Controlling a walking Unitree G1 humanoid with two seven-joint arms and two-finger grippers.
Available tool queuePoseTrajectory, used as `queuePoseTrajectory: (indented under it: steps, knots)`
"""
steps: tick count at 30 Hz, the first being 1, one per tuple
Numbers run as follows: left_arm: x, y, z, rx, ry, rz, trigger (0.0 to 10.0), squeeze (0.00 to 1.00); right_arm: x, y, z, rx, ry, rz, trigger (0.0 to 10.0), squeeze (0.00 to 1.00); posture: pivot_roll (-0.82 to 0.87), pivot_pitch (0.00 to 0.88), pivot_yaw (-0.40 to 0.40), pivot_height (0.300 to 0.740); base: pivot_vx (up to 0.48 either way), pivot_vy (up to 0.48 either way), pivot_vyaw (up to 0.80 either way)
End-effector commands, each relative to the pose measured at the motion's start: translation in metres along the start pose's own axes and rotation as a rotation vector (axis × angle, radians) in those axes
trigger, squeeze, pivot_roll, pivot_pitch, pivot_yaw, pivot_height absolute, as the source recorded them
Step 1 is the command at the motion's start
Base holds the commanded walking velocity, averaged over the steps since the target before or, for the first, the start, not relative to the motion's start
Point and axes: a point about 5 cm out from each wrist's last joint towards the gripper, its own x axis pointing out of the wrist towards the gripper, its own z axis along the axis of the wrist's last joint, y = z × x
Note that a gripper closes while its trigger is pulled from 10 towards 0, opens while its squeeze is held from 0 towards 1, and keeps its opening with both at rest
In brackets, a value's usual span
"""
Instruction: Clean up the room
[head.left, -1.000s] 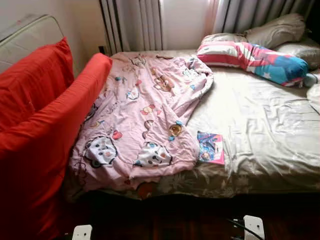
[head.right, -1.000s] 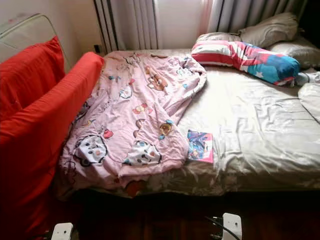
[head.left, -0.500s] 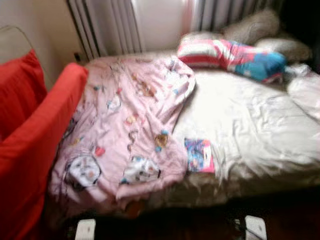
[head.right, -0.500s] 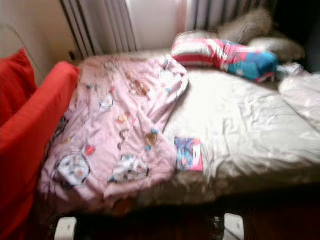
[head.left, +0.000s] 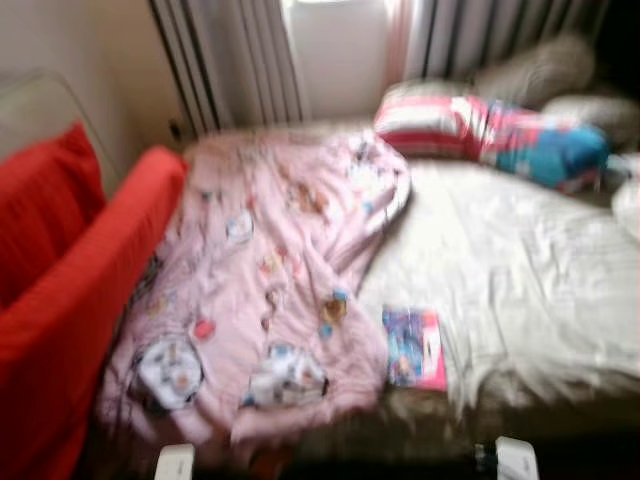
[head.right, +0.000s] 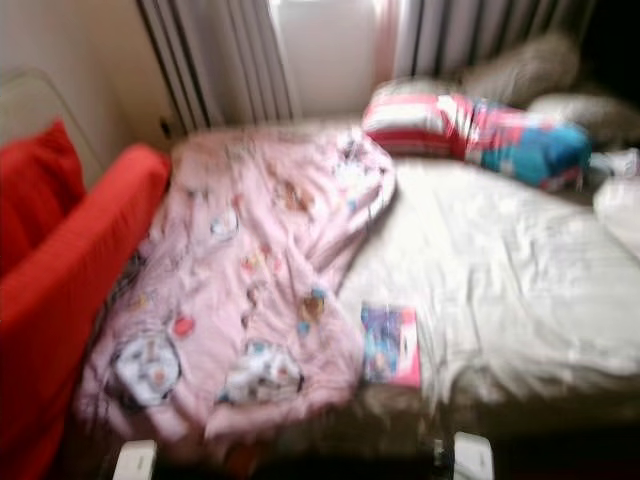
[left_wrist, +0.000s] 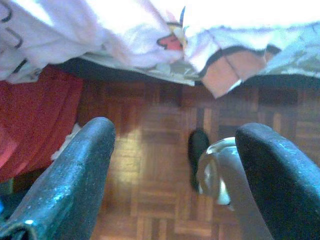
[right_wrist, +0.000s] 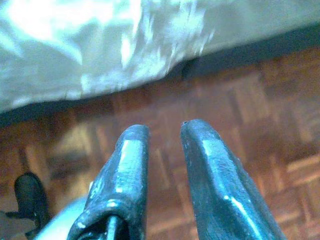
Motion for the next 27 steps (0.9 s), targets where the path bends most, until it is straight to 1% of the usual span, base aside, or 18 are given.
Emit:
queuePoseTrajectory:
  steps: [1, 9, 27]
  knots:
    - [-0.0019, 0.0084, -0.0034, -0.001, 0.014, 0.024, 10.0, 0.00, -0.0001, 0.0106, -0.0025, 0.000, 0.005, 0.029, 10.0, 0.00, -0.03, 0.000, 0.025, 0.740, 0.000, 0.000, 0.00]
    - [-0.0016, 0.0061, -0.0035, -0.009, 0.013, 0.015, 10.0, 0.00, -0.0001, 0.0102, -0.0024, -0.015, 0.005, 0.034, 10.0, 0.00, -0.02, 0.000, 0.017, 0.740, 0.000, 0.000, 0.00]
    - [-0.0012, 0.0055, -0.0024, -0.011, 0.012, 0.007, 10.0, 0.00, -0.0002, 0.0120, -0.0030, -0.005, 0.006, 0.034, 10.0, 0.00, -0.03, 0.000, 0.015, 0.740, 0.000, 0.000, 0.00]
